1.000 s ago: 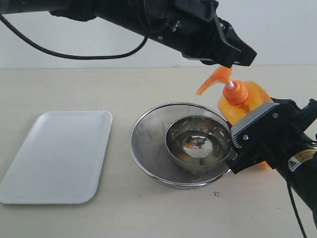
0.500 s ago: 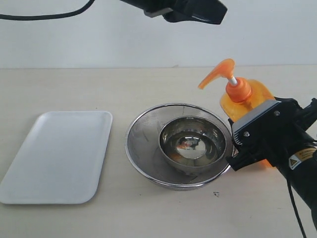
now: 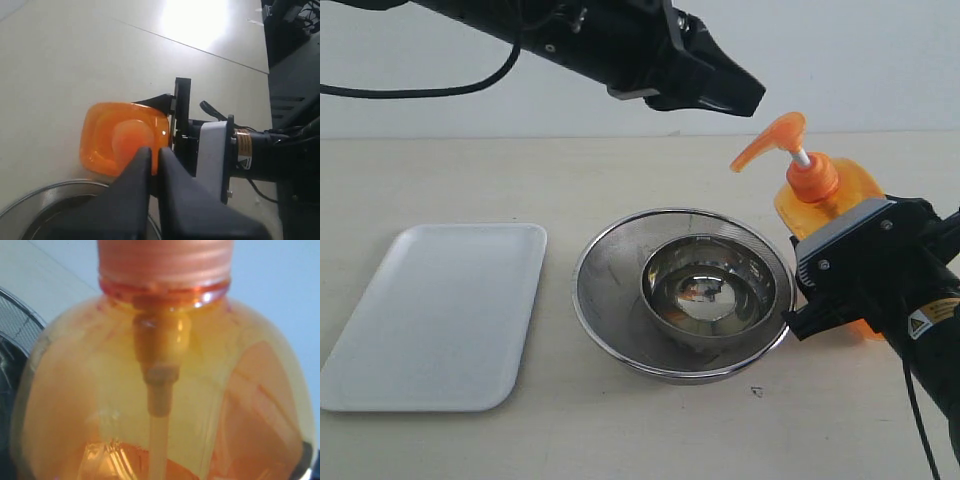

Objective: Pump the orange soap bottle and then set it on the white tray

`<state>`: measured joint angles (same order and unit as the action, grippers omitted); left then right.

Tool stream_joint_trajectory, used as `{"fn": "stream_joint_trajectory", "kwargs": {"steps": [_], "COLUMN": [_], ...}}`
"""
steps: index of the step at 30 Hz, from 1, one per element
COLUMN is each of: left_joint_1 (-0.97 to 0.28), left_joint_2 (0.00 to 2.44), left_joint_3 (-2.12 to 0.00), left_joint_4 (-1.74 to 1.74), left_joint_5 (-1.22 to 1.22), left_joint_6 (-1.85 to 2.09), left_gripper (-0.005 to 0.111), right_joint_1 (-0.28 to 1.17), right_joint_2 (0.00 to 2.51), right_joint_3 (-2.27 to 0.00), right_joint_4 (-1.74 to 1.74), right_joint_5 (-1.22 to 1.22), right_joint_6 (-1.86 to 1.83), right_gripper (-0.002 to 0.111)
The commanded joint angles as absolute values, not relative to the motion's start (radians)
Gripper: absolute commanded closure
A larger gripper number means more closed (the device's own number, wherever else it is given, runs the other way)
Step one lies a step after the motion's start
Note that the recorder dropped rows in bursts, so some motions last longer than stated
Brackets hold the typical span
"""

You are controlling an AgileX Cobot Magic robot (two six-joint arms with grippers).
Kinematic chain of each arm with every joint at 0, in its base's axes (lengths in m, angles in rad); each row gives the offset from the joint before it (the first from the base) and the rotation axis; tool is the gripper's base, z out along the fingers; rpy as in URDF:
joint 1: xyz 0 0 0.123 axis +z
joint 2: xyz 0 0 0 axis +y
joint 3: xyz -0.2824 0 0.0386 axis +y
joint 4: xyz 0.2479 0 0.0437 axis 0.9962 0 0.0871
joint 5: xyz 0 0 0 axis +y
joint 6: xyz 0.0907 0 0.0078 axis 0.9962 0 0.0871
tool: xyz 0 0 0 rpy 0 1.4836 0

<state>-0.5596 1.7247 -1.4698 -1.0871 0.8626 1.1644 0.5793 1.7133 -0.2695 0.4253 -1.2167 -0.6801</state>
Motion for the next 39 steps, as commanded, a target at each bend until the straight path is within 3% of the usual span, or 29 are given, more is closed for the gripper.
{"fn": "stream_joint_trajectory", "kwargs": {"steps": [1, 39], "left_joint_1": [-0.559, -0.605], "left_joint_2": [1.716, 1.905], "left_joint_3": [-1.464, -1.571], "left_joint_4": [-1.192, -1.185], "left_joint_5": [0.849, 0.831], "left_joint_6": [1.223, 1.219], "left_gripper": [0.102, 0.102], "right_joint_1": [0.579, 0.579], "right_joint_2": [1.708, 1.708], "right_joint_3": [-0.270, -0.272], "right_joint_4": [0.444, 0.448], "right_joint_5": [-1.221, -1.221], "right_joint_6": [-0.685, -0.685], "right_gripper": [0.108, 0.108]}}
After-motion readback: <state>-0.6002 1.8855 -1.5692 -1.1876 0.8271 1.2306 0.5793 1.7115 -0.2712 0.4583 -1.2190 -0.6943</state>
